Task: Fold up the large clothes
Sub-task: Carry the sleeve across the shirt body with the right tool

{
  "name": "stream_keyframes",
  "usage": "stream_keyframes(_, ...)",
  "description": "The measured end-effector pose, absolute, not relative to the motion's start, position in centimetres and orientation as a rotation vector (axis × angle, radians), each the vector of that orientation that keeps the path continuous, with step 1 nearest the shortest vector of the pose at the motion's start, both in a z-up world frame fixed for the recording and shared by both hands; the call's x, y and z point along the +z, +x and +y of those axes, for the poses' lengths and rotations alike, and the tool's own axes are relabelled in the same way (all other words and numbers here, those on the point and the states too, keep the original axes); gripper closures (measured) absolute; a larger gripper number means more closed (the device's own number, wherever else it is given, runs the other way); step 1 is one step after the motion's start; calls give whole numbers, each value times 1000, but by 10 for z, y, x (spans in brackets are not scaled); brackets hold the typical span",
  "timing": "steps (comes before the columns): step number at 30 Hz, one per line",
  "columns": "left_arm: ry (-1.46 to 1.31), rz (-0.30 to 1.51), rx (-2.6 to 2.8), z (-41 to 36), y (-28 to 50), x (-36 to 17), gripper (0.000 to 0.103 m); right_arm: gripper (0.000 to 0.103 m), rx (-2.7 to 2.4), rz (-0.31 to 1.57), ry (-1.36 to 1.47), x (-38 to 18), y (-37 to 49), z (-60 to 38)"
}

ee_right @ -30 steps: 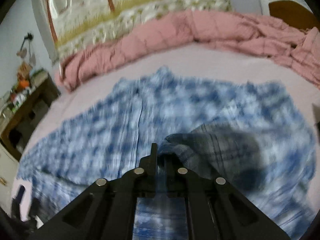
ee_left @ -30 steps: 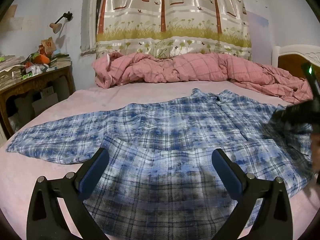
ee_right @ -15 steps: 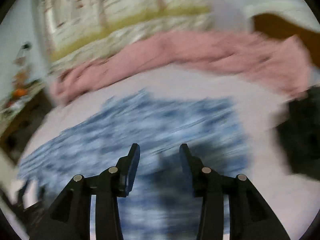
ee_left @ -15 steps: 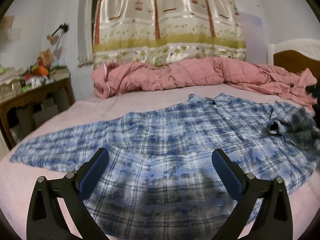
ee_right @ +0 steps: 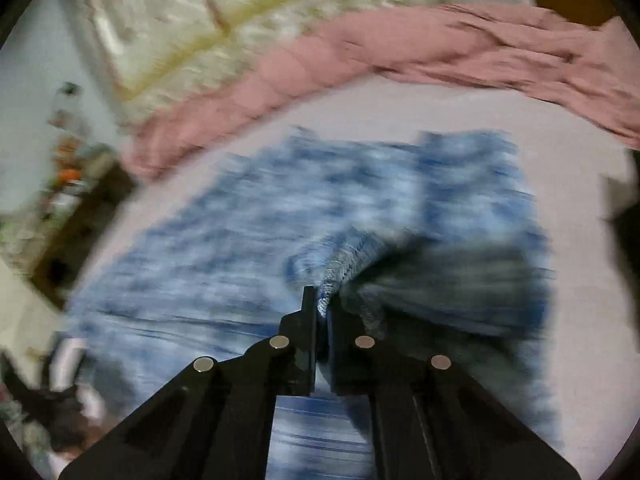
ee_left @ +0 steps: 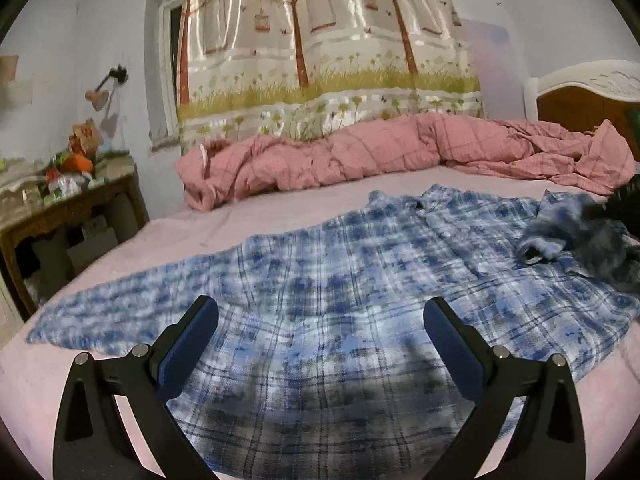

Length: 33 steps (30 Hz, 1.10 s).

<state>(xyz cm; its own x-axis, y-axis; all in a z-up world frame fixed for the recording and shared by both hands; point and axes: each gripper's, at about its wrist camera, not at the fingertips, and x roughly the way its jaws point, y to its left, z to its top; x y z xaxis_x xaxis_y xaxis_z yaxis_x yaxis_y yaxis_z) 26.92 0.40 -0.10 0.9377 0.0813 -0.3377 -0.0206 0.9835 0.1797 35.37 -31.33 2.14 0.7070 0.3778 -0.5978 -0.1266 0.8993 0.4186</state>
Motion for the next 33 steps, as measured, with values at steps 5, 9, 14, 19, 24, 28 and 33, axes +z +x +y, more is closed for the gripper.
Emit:
stream_keyframes(5,180,339,-149,-46,237,29,12,98,534,683,469,25,353,-271)
stream_keyframes(9,118,471,-286,-81,259,24,25,87,441,755,462,12,361,-264)
stream_keyframes(14,-30,673,-522,-115,307,13,28,70,300,736,370,10,356,-280)
stream_keyframes(19,83,678,-551,-175,323,0,33,70,310,705,535,24,349,-329)
stream_keyframes(24,137,674,-608,-205,317,-5,38,67,142,585,416,67,319,-361)
stream_keyframes(28,182,662,-653,-225,311,-4,38,58,57,546,489,81,303,-397)
stream_keyframes(33,230,707,-791,-258,307,-12,12,58,-103,536,454,84,296,-417)
